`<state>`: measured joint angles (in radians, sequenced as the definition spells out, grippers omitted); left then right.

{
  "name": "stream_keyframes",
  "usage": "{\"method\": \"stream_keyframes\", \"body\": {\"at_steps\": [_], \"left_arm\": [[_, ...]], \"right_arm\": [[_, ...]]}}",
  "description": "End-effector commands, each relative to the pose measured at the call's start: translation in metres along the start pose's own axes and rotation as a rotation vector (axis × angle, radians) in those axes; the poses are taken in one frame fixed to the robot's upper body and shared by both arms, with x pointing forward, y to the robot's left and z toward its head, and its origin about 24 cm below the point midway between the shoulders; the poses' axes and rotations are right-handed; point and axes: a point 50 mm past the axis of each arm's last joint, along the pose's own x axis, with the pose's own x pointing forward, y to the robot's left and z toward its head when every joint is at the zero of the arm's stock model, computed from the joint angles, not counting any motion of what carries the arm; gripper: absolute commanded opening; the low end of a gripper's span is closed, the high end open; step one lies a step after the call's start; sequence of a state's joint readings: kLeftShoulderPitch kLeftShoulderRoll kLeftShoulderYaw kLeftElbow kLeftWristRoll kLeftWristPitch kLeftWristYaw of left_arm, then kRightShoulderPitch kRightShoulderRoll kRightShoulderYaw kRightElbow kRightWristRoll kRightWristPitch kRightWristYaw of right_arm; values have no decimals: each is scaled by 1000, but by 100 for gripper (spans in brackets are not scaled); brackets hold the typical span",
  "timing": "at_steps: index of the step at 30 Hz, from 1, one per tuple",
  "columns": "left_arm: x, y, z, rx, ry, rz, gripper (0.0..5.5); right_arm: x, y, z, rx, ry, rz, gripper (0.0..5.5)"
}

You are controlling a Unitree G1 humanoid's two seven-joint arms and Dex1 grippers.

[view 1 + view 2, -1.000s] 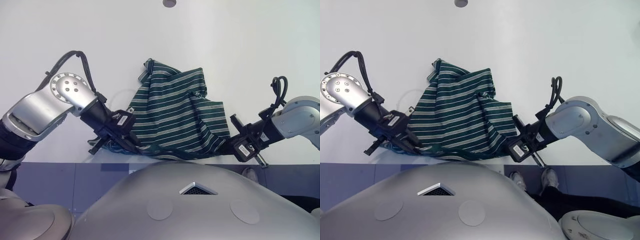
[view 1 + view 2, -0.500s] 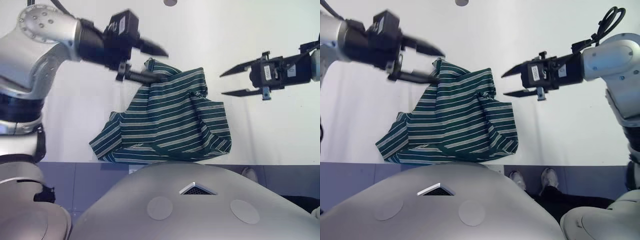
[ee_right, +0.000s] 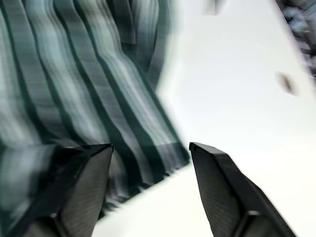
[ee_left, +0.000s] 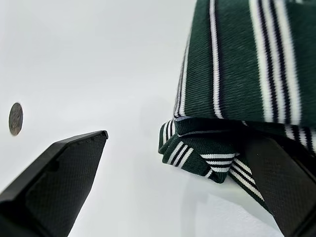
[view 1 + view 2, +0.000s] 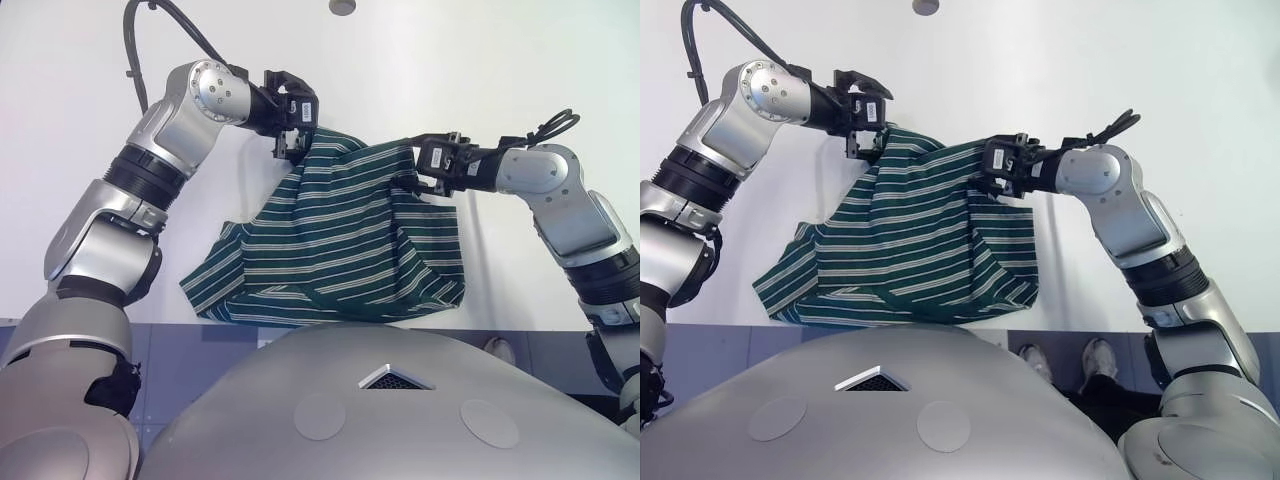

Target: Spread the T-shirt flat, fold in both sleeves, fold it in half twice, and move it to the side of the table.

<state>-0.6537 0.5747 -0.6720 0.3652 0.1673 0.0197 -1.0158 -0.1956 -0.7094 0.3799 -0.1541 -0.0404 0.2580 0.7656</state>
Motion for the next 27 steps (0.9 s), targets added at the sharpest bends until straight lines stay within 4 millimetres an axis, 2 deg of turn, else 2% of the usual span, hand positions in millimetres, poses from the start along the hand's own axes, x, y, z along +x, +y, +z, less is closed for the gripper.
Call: {"method": "stream_keyframes", "body": {"at_steps": [1,4,10,14,19,24,27], "left_arm": [[29,-60,-19,-63,62,-270,484],[27,-56,-20,-71,61,-250,484],[29,-58,-25,-86,70,-245,352],[30,-56,-29,-92,79,-216,283],[34,-40,-28,-75,64,-82,187],[32,-34,-27,-54,44,-40,91],[20,-11,-20,34,38,139,28]], "right_arm": [[0,-19,1,58,-32,-196,290],[-1,-27,3,75,-60,-298,290],[-15,-62,4,154,-129,-641,290],[-15,-65,5,161,-155,-680,290],[-15,-67,9,177,-200,-728,290],[-20,-73,10,190,-223,-815,290],[-28,-81,8,209,-233,-910,290]]}}
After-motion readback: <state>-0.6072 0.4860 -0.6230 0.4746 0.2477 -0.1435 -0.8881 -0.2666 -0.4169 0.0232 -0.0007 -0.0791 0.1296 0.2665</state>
